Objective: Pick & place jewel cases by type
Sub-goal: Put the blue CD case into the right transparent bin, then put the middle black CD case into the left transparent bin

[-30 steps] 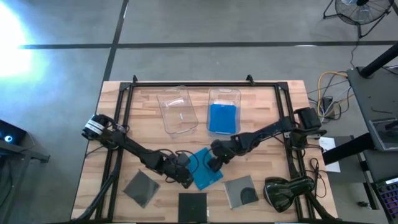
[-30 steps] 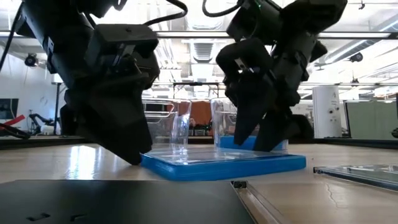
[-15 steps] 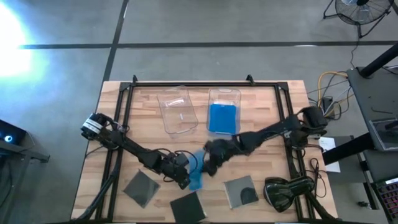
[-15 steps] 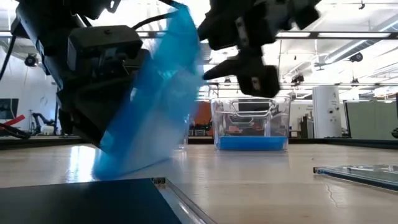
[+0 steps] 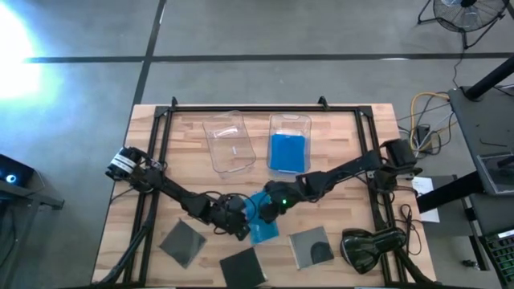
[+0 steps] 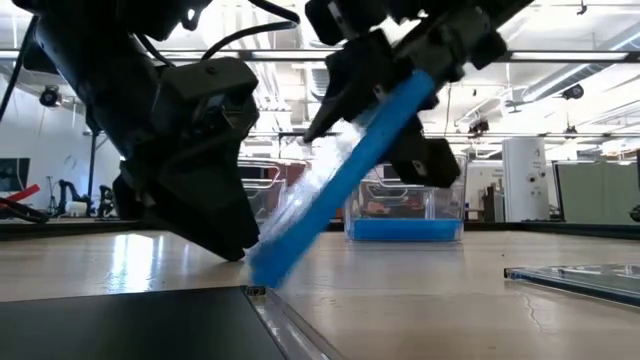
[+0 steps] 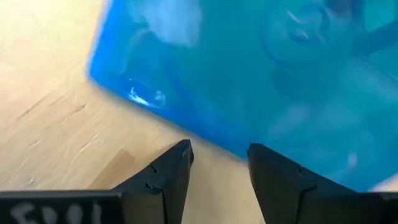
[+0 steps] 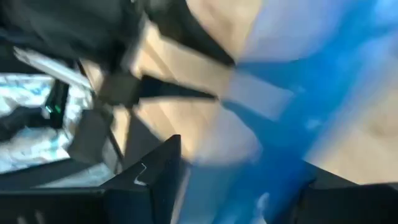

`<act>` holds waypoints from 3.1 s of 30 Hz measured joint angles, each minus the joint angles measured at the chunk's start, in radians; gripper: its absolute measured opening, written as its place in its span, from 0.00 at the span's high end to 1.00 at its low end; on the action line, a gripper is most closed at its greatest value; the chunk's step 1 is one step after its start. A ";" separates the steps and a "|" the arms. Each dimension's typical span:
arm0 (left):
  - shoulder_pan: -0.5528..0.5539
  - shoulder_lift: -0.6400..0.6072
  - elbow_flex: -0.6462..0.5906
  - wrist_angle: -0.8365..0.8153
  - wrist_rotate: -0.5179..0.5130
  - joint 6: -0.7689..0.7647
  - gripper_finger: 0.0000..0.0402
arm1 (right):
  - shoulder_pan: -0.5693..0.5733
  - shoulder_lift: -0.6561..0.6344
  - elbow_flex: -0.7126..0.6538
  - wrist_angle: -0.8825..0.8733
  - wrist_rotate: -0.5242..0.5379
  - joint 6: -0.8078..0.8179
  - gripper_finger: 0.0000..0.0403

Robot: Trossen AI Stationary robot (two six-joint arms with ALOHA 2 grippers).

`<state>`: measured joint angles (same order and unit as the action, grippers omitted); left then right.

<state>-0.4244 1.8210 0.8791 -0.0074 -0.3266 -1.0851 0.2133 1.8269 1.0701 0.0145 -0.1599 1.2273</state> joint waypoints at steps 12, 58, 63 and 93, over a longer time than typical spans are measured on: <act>-0.042 -0.115 -0.006 -0.128 0.042 -0.042 0.63 | -0.043 -0.196 0.000 -0.273 0.073 -0.078 0.96; -0.223 -0.302 -0.001 -0.107 0.119 -0.154 0.63 | -0.106 -0.514 0.004 -0.838 0.092 -0.445 0.46; -0.267 -0.301 -0.001 -0.046 0.138 0.044 0.63 | 0.067 -0.397 0.003 -0.713 0.066 -0.477 0.47; -0.269 0.076 0.104 0.092 0.305 0.507 0.63 | 0.183 -0.150 0.171 -0.617 0.231 -0.420 0.47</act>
<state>-0.6930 1.8973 0.9833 0.0848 -0.0212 -0.5778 0.3964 1.6768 1.2415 -0.6027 0.0714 0.8077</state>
